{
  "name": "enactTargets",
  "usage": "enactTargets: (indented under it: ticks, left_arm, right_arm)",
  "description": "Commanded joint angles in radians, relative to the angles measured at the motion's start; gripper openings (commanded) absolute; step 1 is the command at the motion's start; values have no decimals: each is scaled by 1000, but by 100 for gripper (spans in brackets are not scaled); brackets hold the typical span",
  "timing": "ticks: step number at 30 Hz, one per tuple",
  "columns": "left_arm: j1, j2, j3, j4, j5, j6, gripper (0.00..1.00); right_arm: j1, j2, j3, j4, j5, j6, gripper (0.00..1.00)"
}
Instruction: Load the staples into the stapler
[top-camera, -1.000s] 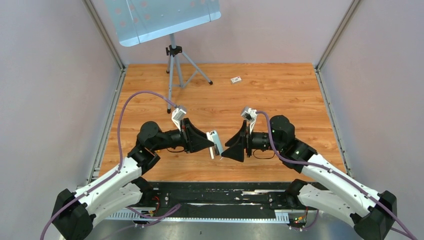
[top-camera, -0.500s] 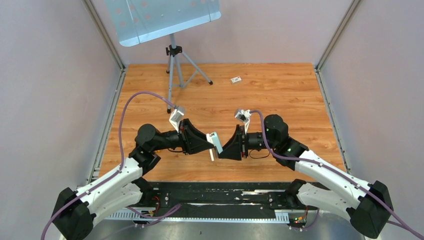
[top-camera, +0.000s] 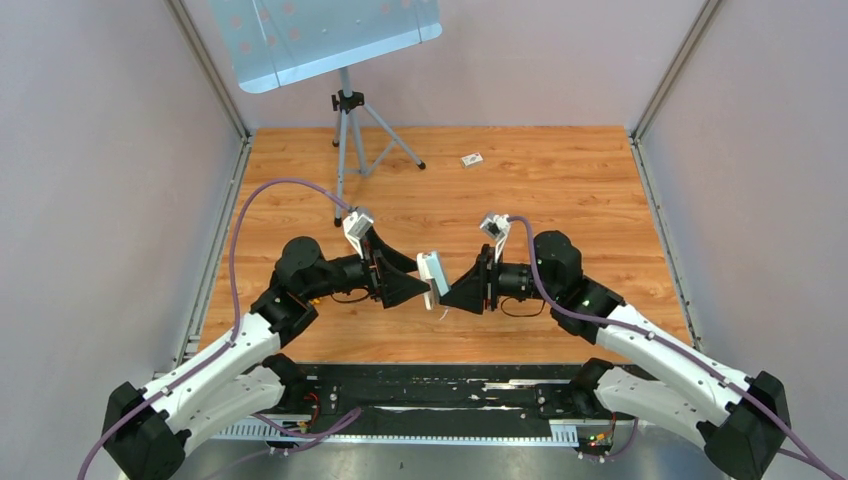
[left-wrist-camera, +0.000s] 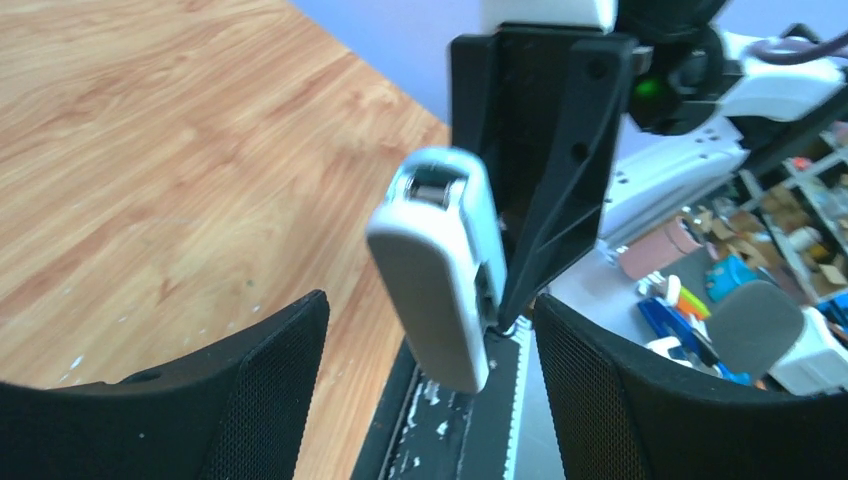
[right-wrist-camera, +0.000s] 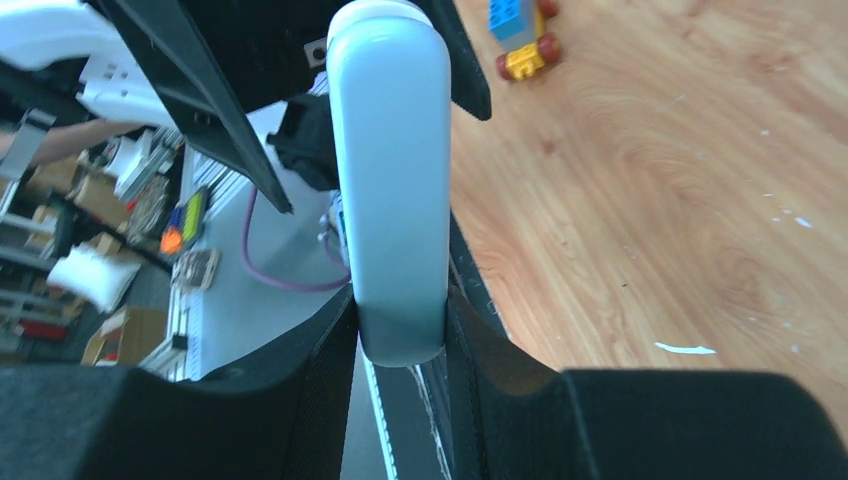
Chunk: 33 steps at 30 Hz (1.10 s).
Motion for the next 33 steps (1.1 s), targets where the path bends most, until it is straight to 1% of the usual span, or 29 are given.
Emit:
enactTargets:
  ticks: [1, 5, 8, 15, 22, 24, 27, 33]
  left_arm:
    - [-3, -32, 55, -243, -136, 114, 77]
    - [-3, 1, 67, -250, -160, 79, 75]
    - [-6, 35, 82, -251, -180, 56, 70]
    - [-13, 123, 134, -274, -273, 82, 67]
    - [-16, 208, 163, -247, -287, 90, 61]
    - [-19, 226, 161, -232, -298, 92, 57]
    - [-21, 258, 162, -228, -313, 95, 48]
    - [-31, 311, 150, -169, -315, 38, 41]
  right_arm:
    - [-9, -25, 73, -66, 199, 36, 6]
    - [-10, 5, 95, -79, 271, 70, 4]
    - [-7, 33, 121, -98, 311, 70, 2]
    - [24, 71, 163, -178, 414, 40, 2]
    - [48, 102, 179, -200, 457, 36, 0]
    - [52, 111, 179, -199, 470, 37, 0]
    - [58, 127, 182, -190, 472, 41, 0]
    - [84, 163, 193, -178, 488, 33, 0]
